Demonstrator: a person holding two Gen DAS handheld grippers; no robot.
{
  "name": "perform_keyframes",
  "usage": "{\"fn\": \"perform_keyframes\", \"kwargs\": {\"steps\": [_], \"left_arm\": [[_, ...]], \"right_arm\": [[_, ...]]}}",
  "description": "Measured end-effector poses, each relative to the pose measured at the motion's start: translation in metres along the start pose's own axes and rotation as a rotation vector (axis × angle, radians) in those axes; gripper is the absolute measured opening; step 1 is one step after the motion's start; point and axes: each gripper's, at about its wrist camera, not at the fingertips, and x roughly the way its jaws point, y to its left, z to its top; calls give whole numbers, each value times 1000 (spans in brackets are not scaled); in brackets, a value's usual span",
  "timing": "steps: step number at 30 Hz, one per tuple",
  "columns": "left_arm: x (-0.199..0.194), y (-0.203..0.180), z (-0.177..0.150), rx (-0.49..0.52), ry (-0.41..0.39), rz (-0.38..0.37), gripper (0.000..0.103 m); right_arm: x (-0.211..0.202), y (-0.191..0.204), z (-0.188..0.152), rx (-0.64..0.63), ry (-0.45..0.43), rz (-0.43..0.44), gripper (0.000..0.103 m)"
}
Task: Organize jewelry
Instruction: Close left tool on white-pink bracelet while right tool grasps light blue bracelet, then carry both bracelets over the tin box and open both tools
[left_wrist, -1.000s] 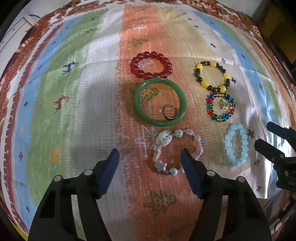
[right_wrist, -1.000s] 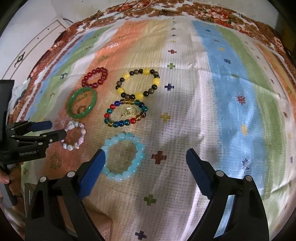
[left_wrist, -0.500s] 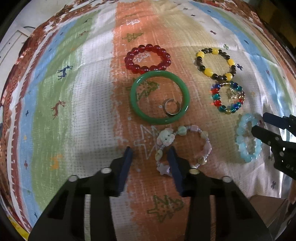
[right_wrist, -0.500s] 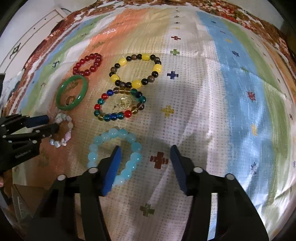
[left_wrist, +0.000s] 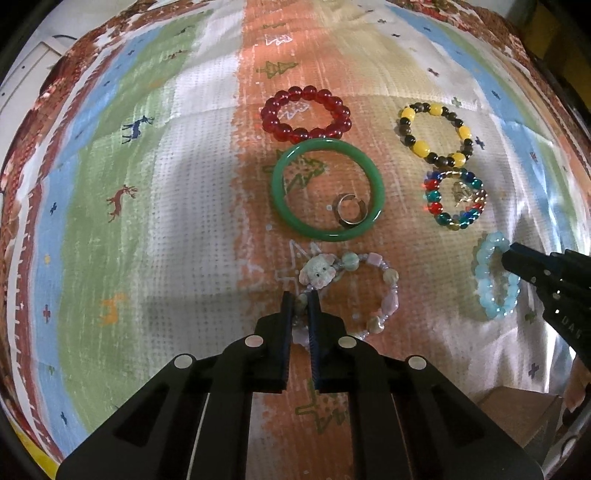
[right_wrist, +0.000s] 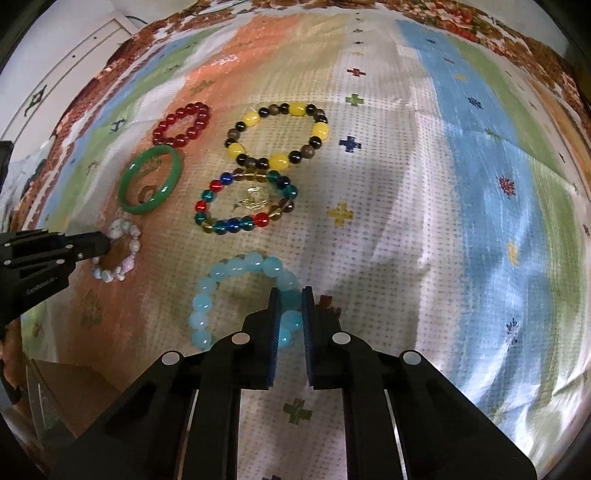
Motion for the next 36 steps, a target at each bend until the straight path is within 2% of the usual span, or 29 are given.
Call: {"fn": "perform_keyframes", "kwargs": {"steps": [9, 17, 24, 31, 36], "left_arm": [[-29, -1, -10, -21, -81, -54, 8], [-54, -7, -14, -28, -172, -102, 8], [-67, -9, -22, -37, -208, -82, 7], [-93, -14, -35, -31, -300, -65, 8], [-99, -15, -47, -29, -310, -70, 7]], "right_arm": [[-43, 15, -6, -51, -123, 26, 12], [-64, 25, -11, -74, -208, 43, 12], [-83, 28, -19, -66, -287, 79, 12], [-110, 38, -31, -107, -392, 103, 12], [-125, 46, -42, -153, -451, 114, 12]]}}
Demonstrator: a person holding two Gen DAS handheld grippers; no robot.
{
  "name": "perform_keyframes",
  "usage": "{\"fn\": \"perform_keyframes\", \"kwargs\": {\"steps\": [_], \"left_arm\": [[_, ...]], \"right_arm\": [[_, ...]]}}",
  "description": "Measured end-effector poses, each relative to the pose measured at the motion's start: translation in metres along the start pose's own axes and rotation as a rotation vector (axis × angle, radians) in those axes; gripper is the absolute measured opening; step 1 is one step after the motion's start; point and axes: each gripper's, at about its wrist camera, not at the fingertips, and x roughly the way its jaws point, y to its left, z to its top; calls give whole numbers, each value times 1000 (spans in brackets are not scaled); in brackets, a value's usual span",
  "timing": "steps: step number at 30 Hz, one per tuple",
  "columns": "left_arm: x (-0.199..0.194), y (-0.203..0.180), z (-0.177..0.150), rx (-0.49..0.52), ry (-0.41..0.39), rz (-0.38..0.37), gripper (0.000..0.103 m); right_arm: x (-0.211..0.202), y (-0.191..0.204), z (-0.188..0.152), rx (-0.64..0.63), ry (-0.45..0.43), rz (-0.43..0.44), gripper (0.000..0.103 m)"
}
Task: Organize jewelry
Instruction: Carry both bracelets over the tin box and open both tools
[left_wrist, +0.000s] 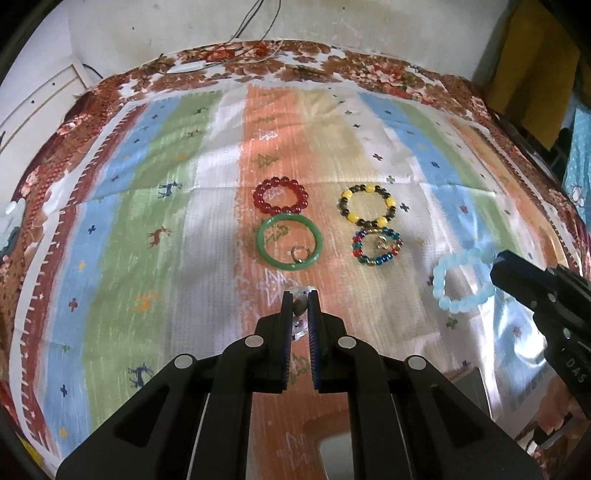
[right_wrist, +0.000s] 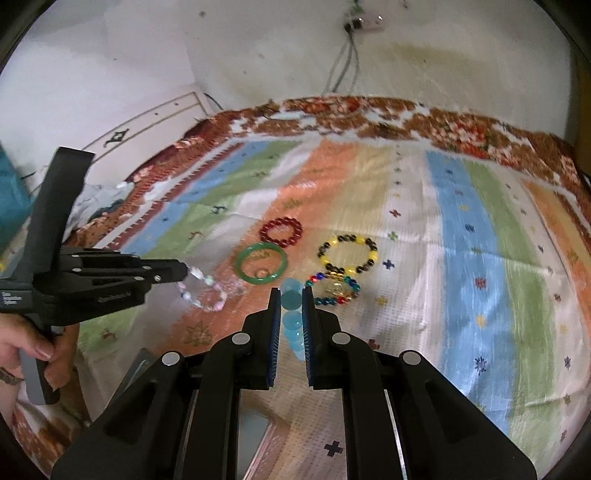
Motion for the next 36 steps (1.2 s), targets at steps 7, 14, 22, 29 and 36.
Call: {"fn": "perform_keyframes", "kwargs": {"steps": [7, 14, 22, 29, 36], "left_arm": [[-28, -6, -16, 16, -83, 16, 7], [-54, -13, -30, 33, -180, 22, 7], [-78, -26, -48, 67, -261, 1, 7], [-94, -38, -67, 106, -310, -14, 8], [-99, -45, -79, 128, -318, -23, 8]], "right_arm": [[-23, 11, -9, -21, -68, 0, 12], [-43, 16, -13, -23, -134, 11, 12], [-61, 23, -21, -31, -173, 41, 12], [-72, 30, -30, -38, -179, 64, 12], [-77, 39, -40, -54, -166, 73, 12]]}}
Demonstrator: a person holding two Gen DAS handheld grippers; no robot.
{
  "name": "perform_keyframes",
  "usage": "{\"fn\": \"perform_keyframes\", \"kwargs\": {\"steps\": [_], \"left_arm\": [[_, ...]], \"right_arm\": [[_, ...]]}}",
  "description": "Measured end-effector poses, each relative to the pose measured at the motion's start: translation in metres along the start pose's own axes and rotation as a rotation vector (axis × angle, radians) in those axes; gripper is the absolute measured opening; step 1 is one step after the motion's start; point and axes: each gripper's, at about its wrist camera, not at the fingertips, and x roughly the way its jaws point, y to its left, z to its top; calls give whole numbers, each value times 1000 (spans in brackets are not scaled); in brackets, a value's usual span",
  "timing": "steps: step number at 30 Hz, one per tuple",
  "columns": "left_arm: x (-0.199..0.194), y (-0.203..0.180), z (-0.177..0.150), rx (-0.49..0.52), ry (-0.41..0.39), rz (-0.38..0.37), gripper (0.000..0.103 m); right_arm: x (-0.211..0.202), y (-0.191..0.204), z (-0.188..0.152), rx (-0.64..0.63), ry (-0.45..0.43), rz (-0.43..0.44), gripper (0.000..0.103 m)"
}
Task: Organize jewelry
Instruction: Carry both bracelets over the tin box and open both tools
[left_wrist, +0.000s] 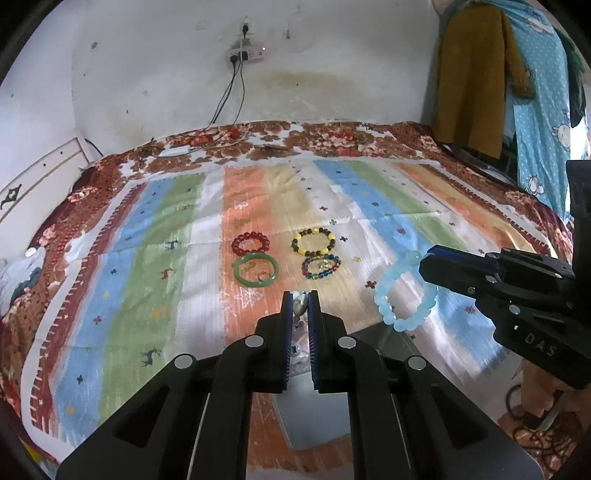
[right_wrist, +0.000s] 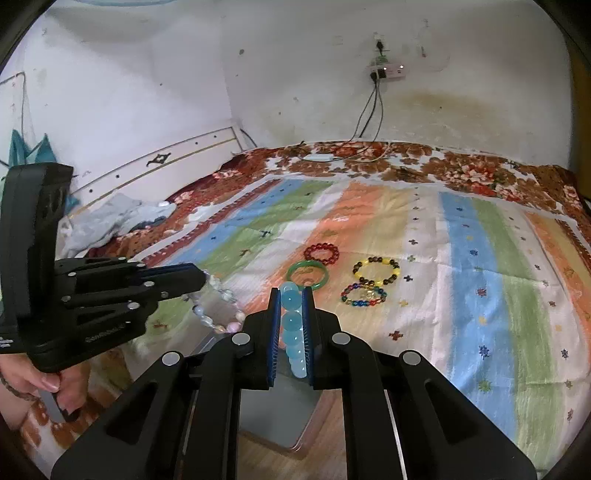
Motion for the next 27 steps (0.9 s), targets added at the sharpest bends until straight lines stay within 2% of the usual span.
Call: {"fn": "perform_keyframes", "kwargs": {"steps": [13, 14, 15, 17, 18, 23, 27], "left_arm": [[-4, -12, -16, 6, 45, -30, 8], [-4, -12, -16, 2, 47, -27, 10], [-4, -11, -17, -2, 49, -25, 20], [-5, -7, -17, -20, 48, -24, 32], [-5, -5, -16, -30, 47, -19, 32], [-2, 5, -15, -82, 62, -1, 35], [1, 11, -13, -101, 66, 18, 45]], "right_arm": [[-5, 8, -11, 11, 38, 35, 12], [-5, 7, -11, 12, 36, 35, 13], [-6, 7, -10, 15, 32, 31, 14], [-9, 6, -9, 28, 18, 25, 26], [-10, 4, -9, 37, 12, 19, 32], [-8, -2, -9, 52, 23, -15, 32], [-5, -7, -9, 66, 30, -36, 34]]}}
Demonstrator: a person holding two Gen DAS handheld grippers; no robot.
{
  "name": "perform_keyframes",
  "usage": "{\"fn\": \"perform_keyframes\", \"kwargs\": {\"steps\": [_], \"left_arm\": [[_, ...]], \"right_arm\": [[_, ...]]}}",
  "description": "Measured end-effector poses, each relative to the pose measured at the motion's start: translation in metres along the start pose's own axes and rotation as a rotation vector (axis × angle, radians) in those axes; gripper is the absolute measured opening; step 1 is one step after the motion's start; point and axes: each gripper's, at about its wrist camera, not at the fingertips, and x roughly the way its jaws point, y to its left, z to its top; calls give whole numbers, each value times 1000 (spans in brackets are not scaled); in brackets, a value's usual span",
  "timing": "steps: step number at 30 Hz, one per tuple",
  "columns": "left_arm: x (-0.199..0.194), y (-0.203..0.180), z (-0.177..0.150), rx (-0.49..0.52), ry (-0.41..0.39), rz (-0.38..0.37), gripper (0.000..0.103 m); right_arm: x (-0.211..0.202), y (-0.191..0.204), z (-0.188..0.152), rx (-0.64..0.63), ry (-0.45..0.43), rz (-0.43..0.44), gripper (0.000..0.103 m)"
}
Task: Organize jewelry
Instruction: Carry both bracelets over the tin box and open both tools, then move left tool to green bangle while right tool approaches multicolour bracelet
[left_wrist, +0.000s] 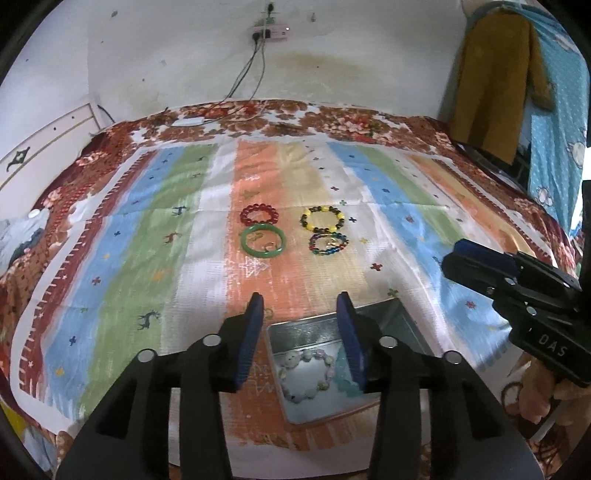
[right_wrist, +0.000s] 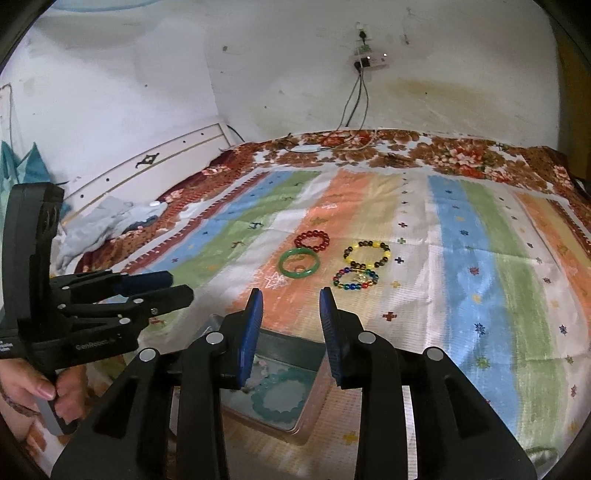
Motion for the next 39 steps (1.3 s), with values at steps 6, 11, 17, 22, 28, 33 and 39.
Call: {"fn": "perform_keyframes", "kwargs": {"steps": [6, 11, 17, 22, 28, 33, 39], "left_arm": [[6, 6, 3, -23, 10, 13, 52], [14, 10, 9, -23, 26, 28, 62], [26, 18, 20, -23, 44, 55, 70], [36, 24, 27, -29, 72, 58, 77], [48, 30, 39, -23, 83, 75, 79], [64, 39, 51, -49, 108, 70, 79], [77, 47, 61, -65, 122, 71, 79]], "right_arm": [[5, -7, 1, 20, 19, -16, 40], [9, -12, 3, 33, 26, -36, 49], [18, -24, 8, 65, 40, -52, 59], [28, -39, 19, 107, 54, -55, 65], [43, -50, 26, 131, 85, -47, 68], [57, -53, 30, 117, 116, -52, 70], [76, -70, 36, 173, 167, -37, 70]]}}
